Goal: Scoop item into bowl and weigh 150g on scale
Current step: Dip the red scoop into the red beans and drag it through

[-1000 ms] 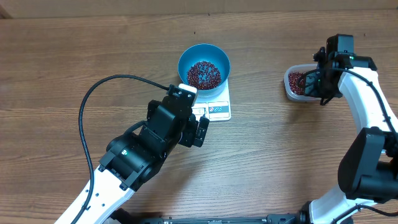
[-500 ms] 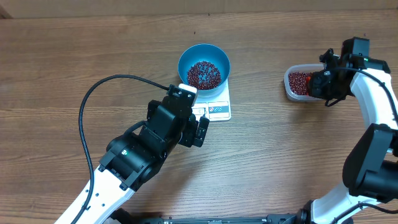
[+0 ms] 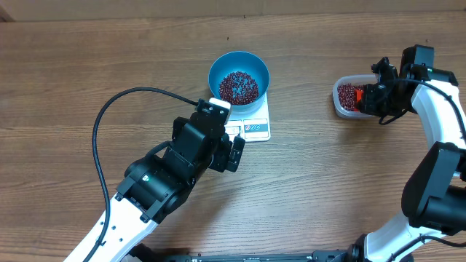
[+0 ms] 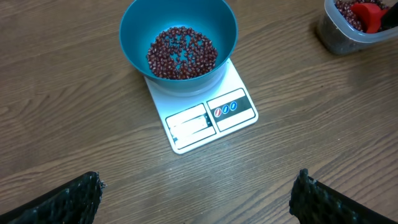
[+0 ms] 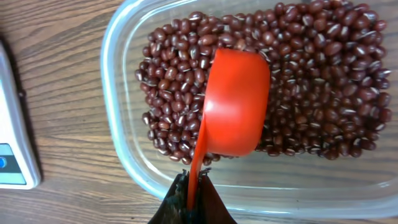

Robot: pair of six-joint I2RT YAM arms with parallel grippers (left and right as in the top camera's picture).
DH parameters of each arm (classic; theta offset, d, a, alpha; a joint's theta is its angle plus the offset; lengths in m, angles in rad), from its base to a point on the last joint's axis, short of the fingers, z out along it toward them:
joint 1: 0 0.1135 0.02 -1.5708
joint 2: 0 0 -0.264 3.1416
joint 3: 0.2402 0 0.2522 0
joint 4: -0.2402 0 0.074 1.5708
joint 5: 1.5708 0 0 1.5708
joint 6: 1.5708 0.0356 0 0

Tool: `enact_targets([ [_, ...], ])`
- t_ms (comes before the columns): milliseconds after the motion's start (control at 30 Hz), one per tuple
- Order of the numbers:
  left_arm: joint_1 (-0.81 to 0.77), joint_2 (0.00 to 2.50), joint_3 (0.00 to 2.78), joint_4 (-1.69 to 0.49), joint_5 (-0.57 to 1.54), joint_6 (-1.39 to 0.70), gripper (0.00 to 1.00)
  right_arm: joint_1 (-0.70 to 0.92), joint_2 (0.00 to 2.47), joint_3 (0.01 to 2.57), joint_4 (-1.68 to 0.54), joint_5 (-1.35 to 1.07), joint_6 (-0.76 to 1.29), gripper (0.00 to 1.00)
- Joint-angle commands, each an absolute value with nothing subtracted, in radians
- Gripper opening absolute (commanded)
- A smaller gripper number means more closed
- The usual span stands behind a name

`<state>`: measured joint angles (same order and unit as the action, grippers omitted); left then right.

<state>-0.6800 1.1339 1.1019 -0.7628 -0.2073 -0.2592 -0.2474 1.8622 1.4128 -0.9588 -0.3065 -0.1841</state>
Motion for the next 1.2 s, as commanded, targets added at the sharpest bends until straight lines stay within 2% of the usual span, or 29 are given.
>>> enact_targets([
  [0,-0.673,1.139,1.102,-0.759,-0.220,-0.272,1.00,-0.244,1.876,1.413,-0.957,-0.399,-0.210,0.04],
  [767,-0.673,1.139,1.102,-0.759,-0.220,-0.273,0.99,-0.323,1.877,1.413,-0.960,-0.519,-0.211,0.04],
  [1167,-0.673,1.139,1.102,-0.759,-0.220,-0.273,0.99,-0.325,1.982,1.413,-0.960,-0.587,-0.215,0.04],
])
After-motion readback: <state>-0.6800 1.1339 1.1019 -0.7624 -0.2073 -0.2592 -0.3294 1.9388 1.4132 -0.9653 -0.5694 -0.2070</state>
